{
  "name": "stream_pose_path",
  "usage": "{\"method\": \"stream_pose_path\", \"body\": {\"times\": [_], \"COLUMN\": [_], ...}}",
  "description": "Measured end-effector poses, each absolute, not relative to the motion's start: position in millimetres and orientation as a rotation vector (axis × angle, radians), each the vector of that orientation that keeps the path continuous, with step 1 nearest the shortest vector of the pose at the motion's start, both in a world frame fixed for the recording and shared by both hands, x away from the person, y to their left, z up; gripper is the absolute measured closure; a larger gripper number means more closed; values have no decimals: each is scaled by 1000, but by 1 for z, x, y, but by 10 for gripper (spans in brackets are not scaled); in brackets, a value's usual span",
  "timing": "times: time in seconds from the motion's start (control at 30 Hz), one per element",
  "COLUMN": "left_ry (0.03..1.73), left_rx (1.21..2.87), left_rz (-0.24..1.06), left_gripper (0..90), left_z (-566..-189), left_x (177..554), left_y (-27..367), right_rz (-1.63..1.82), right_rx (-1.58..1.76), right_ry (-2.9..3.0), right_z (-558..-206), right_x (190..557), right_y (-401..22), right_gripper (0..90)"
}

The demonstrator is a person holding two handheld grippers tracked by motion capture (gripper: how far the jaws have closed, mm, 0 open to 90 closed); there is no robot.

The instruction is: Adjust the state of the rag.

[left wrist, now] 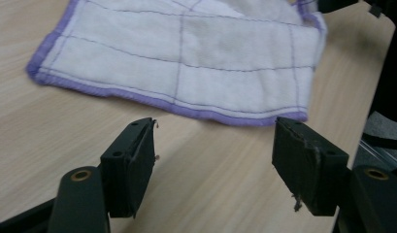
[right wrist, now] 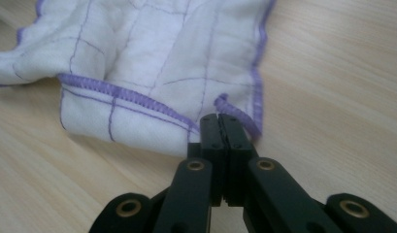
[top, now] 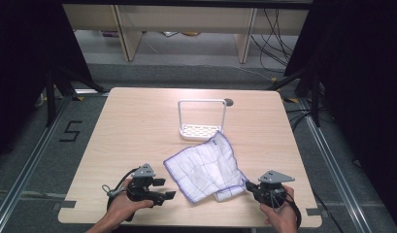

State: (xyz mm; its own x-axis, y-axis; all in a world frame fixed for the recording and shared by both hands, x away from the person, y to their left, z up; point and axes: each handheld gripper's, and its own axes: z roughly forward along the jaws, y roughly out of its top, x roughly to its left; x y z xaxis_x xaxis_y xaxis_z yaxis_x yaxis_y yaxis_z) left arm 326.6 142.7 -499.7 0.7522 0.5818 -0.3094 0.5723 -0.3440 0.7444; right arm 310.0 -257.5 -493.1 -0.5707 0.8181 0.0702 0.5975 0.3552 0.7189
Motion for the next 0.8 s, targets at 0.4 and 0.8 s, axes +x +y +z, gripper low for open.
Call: {"method": "stream_pose_path", "body": {"times": [0.4,0.8], "left_ry": [740,560], "left_rx": [2084,2187], "left_rz": [70,227], "left_gripper": [271,748], "left_z": [-499,-515], "left_x": [307,318], "left_y": [99,59], "right_rz": [1086,1000], "right_rx": [1344,1418], "right_ry": [2097,2259], "right_z": [-473,-496], "right_x": [309,328], "right_y": [-261,-247], "right_gripper": [504,632]}}
